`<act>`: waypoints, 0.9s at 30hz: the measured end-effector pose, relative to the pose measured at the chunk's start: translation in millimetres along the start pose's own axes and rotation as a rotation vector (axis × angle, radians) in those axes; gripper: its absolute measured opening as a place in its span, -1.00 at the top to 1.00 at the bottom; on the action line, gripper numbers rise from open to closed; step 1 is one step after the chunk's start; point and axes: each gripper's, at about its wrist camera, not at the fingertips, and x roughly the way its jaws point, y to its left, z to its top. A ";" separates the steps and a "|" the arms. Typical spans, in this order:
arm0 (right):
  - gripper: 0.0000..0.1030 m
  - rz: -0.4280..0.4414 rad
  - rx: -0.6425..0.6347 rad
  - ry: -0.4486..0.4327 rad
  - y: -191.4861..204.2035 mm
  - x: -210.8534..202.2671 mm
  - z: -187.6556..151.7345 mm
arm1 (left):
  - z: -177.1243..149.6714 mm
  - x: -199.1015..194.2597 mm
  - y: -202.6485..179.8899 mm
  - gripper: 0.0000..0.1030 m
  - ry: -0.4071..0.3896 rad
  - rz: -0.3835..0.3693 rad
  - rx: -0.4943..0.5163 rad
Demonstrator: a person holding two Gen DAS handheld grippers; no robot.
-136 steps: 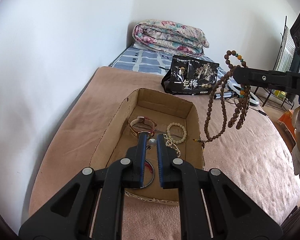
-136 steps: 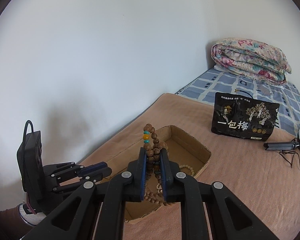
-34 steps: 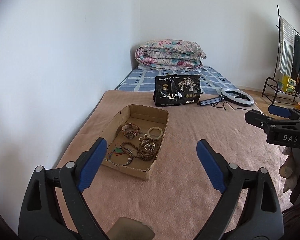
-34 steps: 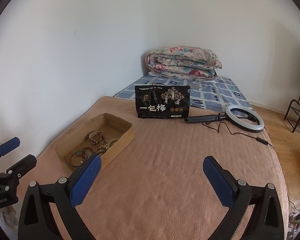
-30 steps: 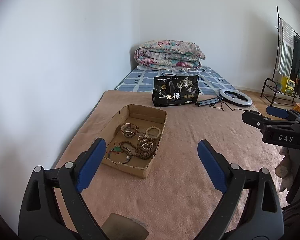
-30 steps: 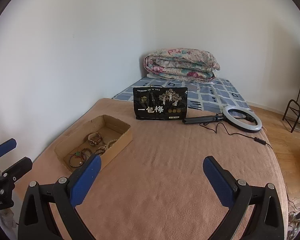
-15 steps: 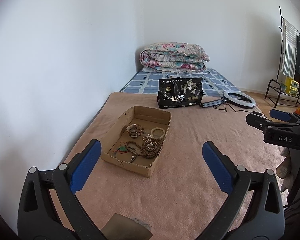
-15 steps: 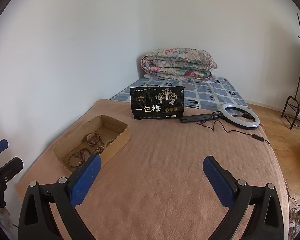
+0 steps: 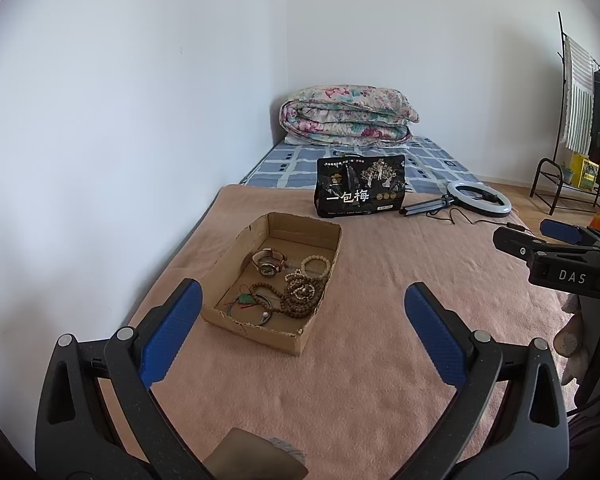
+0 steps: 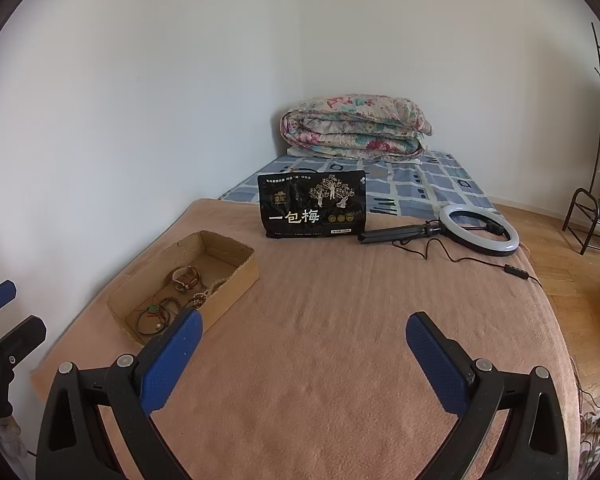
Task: Organize jewelry
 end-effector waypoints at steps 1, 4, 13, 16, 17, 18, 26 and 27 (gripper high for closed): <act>-0.99 0.000 0.000 0.000 -0.1 -0.1 0.0 | 0.1 0.1 0.1 -0.99 0.001 -0.001 0.000; -0.99 -0.001 -0.001 0.000 0.6 0.5 -0.4 | 0.1 -0.1 0.0 -0.99 -0.001 0.000 0.001; -0.99 0.003 0.000 0.003 1.1 1.1 -0.8 | 0.3 0.3 -1.0 -0.99 0.000 -0.002 0.001; -0.99 0.002 0.001 0.003 1.1 1.1 -0.7 | 0.5 0.4 -1.3 -0.99 0.000 0.000 0.001; -0.99 0.002 0.001 0.004 1.1 1.3 -0.8 | 0.6 0.4 -1.3 -0.99 0.000 -0.001 0.001; -0.99 0.001 0.001 0.005 1.9 1.4 -1.0 | 0.6 0.5 -1.3 -0.99 0.000 -0.002 0.003; -0.99 0.002 0.008 0.006 0.5 1.7 -2.1 | 0.1 1.7 -0.3 -0.99 -0.002 0.006 -0.002; -0.99 0.002 0.008 0.006 0.5 1.7 -2.1 | 0.2 1.7 -0.2 -0.99 -0.003 0.005 -0.001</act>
